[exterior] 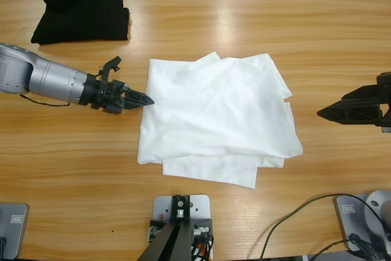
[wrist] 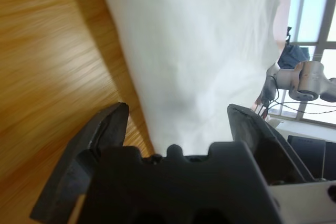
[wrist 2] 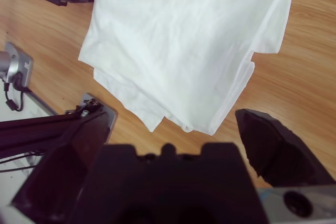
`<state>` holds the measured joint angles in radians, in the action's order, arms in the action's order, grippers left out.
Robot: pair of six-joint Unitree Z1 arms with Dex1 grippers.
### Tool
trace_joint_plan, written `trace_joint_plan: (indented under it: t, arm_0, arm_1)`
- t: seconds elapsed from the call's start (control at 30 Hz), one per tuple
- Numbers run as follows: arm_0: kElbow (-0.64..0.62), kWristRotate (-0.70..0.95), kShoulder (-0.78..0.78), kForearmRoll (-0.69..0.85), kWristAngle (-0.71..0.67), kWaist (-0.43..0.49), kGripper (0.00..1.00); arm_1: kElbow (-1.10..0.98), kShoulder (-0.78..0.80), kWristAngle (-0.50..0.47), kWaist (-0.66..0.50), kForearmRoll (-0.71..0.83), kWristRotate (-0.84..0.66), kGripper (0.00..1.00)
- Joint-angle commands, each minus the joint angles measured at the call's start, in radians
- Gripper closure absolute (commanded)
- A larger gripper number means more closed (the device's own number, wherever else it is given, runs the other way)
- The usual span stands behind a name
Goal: Fold clothes
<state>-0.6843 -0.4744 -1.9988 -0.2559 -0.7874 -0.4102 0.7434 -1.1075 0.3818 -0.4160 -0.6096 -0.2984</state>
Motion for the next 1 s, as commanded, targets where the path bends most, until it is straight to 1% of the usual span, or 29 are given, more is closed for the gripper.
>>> trace_joint_plan:
  t: [0.03, 0.1, 0.13, 0.3, 0.5, 0.67, 0.7, 0.73, 0.8, 0.83, 0.87, 0.9, 0.97, 1.0]
  arm_0:
    - [-0.031, -0.025, -0.093, 0.025, 0.01, -0.043, 0.212]
    - [-0.047, -0.027, -0.097, 0.042, 0.008, -0.043, 0.266]
    - [-0.056, -0.027, -0.098, 0.052, 0.008, -0.043, 0.275]
    - [-0.085, -0.029, -0.1, 0.107, 0.002, -0.053, 0.27]
    - [-0.082, -0.031, -0.092, 0.112, 0.002, -0.12, 0.242]
    - [-0.065, -0.03, -0.079, 0.108, 0.008, -0.127, 0.229]
    - [-0.064, -0.031, -0.078, 0.106, 0.013, -0.129, 0.218]
    - [-0.063, -0.036, -0.076, 0.104, 0.022, -0.134, 0.168]
    - [-0.064, -0.043, -0.077, 0.104, 0.035, -0.141, 0.164]
    - [-0.064, -0.043, -0.076, 0.106, 0.038, -0.141, 0.193]
    - [-0.064, -0.042, -0.073, 0.115, 0.049, -0.141, 0.308]
    - [-0.064, -0.038, -0.072, 0.129, 0.061, -0.141, 0.484]
    - [-0.061, -0.02, -0.075, 0.153, 0.08, -0.141, 0.73]
    - [-0.061, -0.011, -0.078, 0.163, 0.085, -0.141, 0.887]
  arm_1:
    - [-0.03, -0.021, -0.022, -0.01, 0.019, -0.01, 0.0]
    - [-0.03, -0.021, -0.025, -0.01, 0.019, -0.01, 0.0]
    - [-0.03, -0.021, -0.026, -0.01, 0.02, -0.01, 0.0]
    - [-0.03, -0.02, -0.029, -0.01, 0.021, -0.01, 0.0]
    - [-0.03, -0.019, -0.033, -0.01, 0.022, -0.01, 0.0]
    - [-0.03, -0.02, -0.035, -0.01, 0.024, -0.01, 0.0]
    - [-0.03, -0.02, -0.035, -0.01, 0.024, -0.01, 0.0]
    - [-0.03, -0.02, -0.035, -0.01, 0.024, -0.011, 0.0]
    - [-0.03, -0.02, -0.035, -0.01, 0.024, -0.01, 0.0]
    - [-0.031, -0.02, -0.036, -0.01, 0.025, -0.011, 0.0]
    - [-0.032, -0.02, -0.037, -0.01, 0.025, -0.012, 0.0]
    - [-0.032, -0.018, -0.037, -0.01, 0.025, -0.011, 0.0]
    - [-0.033, -0.016, -0.037, -0.01, 0.027, -0.012, 0.0]
    - [-0.035, -0.014, -0.037, -0.01, 0.027, -0.012, 0.0]
